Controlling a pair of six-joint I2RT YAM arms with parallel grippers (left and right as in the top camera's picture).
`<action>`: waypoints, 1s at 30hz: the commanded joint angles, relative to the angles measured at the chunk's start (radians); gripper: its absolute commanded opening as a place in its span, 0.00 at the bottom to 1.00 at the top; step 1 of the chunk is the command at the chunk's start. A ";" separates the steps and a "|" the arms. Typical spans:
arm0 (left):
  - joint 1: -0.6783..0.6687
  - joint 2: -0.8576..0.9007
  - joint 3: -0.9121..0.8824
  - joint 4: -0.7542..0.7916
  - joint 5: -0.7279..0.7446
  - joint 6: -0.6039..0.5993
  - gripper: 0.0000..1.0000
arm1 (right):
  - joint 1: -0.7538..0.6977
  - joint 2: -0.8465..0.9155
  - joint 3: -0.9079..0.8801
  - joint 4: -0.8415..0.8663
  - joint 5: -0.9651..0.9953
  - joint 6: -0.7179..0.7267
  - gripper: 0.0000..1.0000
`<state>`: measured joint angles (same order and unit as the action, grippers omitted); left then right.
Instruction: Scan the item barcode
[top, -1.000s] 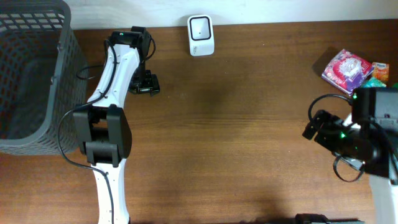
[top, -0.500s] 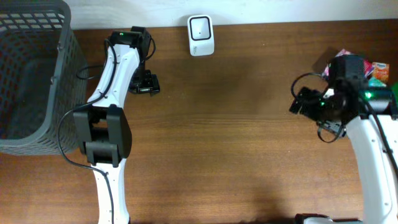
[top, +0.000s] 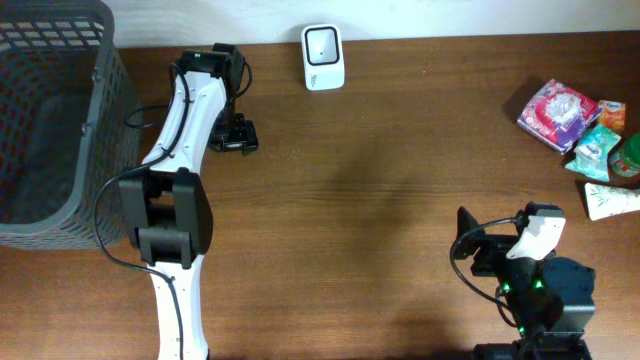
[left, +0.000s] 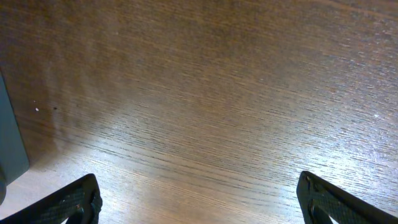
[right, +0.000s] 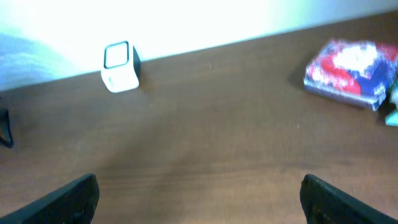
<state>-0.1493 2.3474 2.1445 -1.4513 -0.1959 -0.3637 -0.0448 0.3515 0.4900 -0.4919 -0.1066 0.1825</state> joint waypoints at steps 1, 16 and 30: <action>-0.001 -0.006 -0.001 0.000 -0.010 -0.003 0.99 | 0.005 -0.091 -0.089 0.071 -0.051 -0.077 0.99; -0.001 -0.006 -0.001 -0.001 -0.010 -0.003 0.99 | 0.005 -0.348 -0.458 0.497 -0.064 -0.231 0.98; -0.001 -0.006 -0.001 -0.001 -0.010 -0.003 0.99 | 0.031 -0.348 -0.484 0.413 0.091 -0.145 0.98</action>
<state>-0.1493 2.3474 2.1445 -1.4513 -0.1959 -0.3634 -0.0242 0.0128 0.0147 -0.0753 -0.0395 0.0277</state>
